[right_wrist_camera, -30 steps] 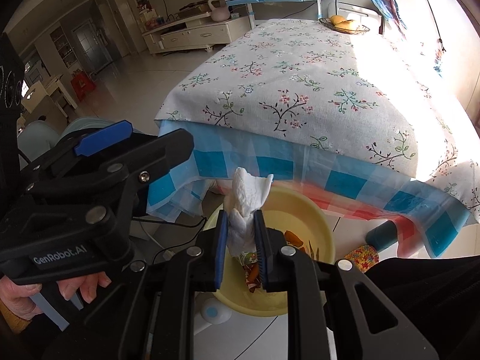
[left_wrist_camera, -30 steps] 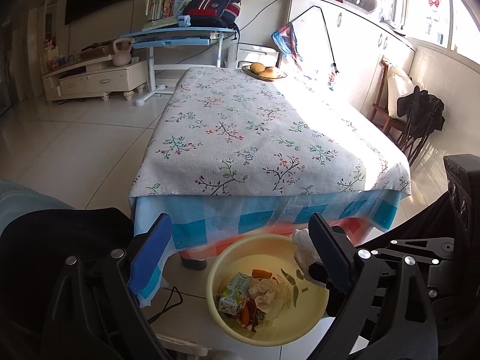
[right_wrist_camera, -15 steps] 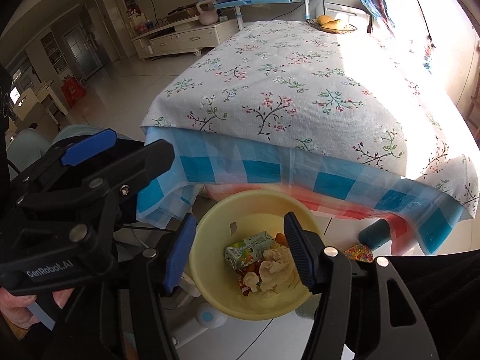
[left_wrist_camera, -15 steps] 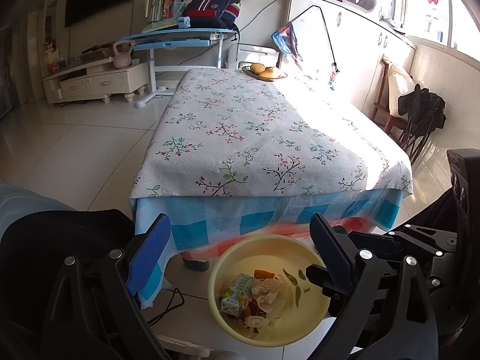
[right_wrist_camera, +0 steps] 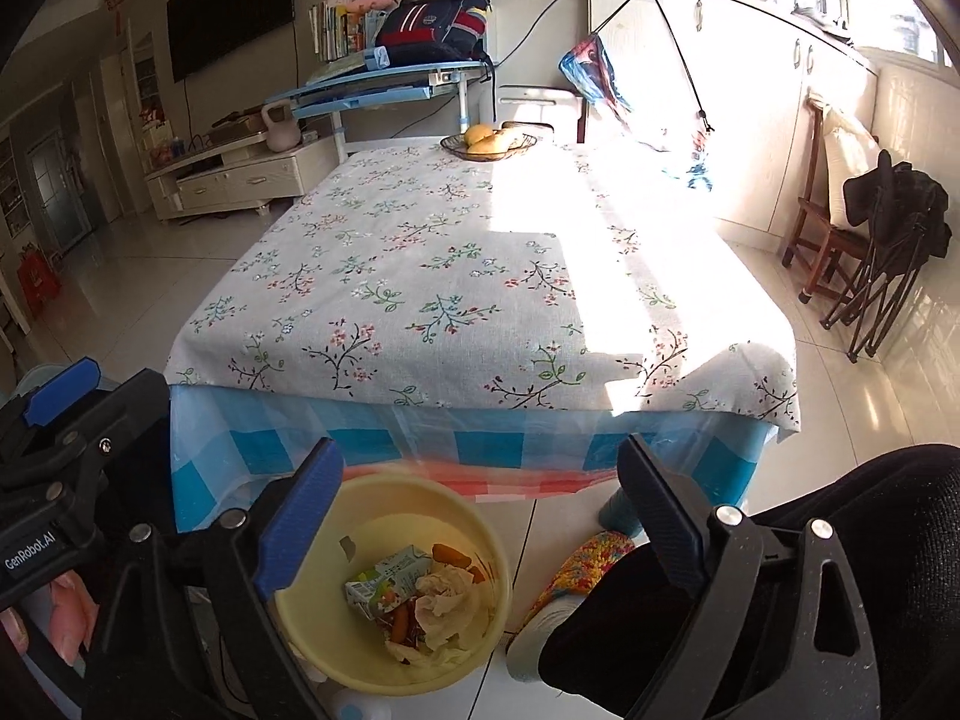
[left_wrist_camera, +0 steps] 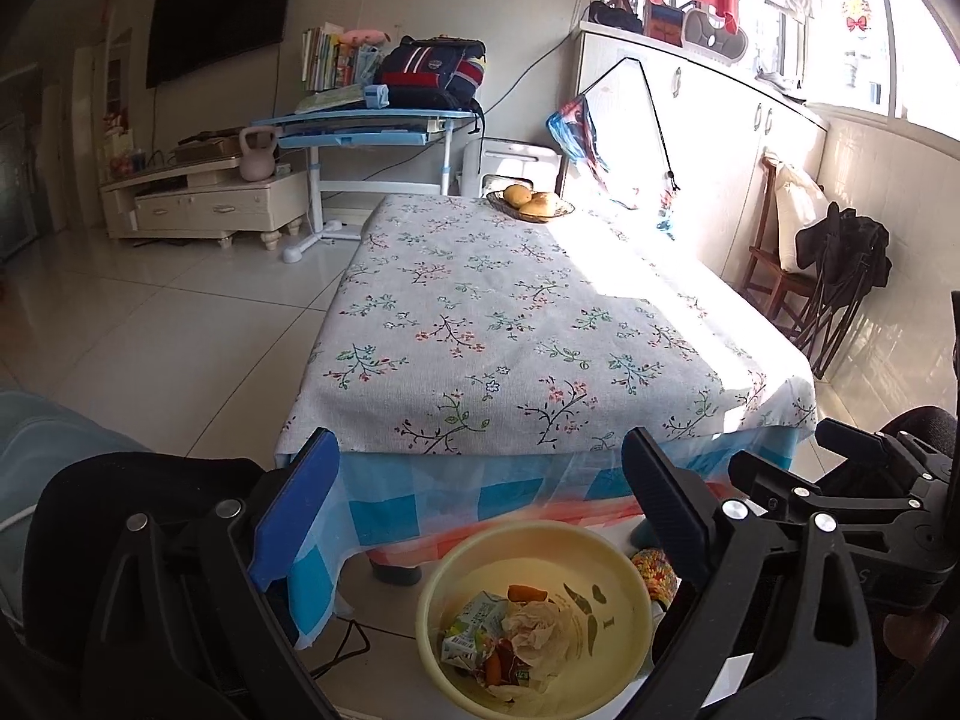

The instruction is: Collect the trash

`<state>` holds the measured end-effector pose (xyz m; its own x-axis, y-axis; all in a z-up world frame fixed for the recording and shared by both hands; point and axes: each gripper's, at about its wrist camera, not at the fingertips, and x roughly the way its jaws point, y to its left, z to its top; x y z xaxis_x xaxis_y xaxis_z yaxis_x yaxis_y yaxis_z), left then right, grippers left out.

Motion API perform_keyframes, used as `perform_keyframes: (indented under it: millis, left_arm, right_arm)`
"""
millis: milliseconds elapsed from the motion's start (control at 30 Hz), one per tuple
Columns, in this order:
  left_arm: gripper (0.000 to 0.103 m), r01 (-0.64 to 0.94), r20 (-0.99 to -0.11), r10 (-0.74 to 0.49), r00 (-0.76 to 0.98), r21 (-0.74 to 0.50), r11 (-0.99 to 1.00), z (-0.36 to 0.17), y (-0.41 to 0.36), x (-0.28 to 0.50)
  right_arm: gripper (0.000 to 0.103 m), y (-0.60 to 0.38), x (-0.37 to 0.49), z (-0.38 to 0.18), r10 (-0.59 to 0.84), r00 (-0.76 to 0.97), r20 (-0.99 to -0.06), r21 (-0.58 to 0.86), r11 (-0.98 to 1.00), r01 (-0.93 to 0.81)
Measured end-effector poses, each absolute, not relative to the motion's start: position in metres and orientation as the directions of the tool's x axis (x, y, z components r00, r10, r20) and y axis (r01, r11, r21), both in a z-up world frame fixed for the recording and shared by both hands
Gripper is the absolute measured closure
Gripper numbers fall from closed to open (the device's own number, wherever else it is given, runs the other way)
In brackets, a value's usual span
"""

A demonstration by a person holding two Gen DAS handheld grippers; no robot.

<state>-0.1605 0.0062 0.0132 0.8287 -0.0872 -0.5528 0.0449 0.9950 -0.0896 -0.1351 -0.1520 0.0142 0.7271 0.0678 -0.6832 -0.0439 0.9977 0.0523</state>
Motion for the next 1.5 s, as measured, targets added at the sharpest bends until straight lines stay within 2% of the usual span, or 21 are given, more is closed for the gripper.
perform_keyframes:
  millis: [367,467,833,1500]
  left_arm:
    - [0.008,0.012,-0.49,-0.058,0.87,-0.096,0.995,0.032,0.004,-0.166]
    - [0.008,0.017,-0.483,-0.056,0.874,-0.084,0.996,0.034,0.0,-0.168]
    - [0.007,0.018,-0.417,-0.038,0.908,-0.052,0.998,0.051,-0.007,-0.18]
    - [0.007,-0.012,-0.439,0.011,0.898,0.001,1.0,0.049,-0.009,-0.175]
  right_arm:
    - [0.011,-0.182,-0.165,0.056,-0.014,0.878,-0.479,0.054,0.998,0.045]
    - [0.011,-0.187,-0.17,0.063,-0.02,0.893,-0.449,0.061,0.997,0.053]
    - [0.009,-0.185,-0.182,0.064,-0.036,0.91,-0.414,0.04,0.998,0.057]
    - [0.008,-0.182,-0.181,0.061,-0.038,0.901,-0.431,0.034,0.998,0.059]
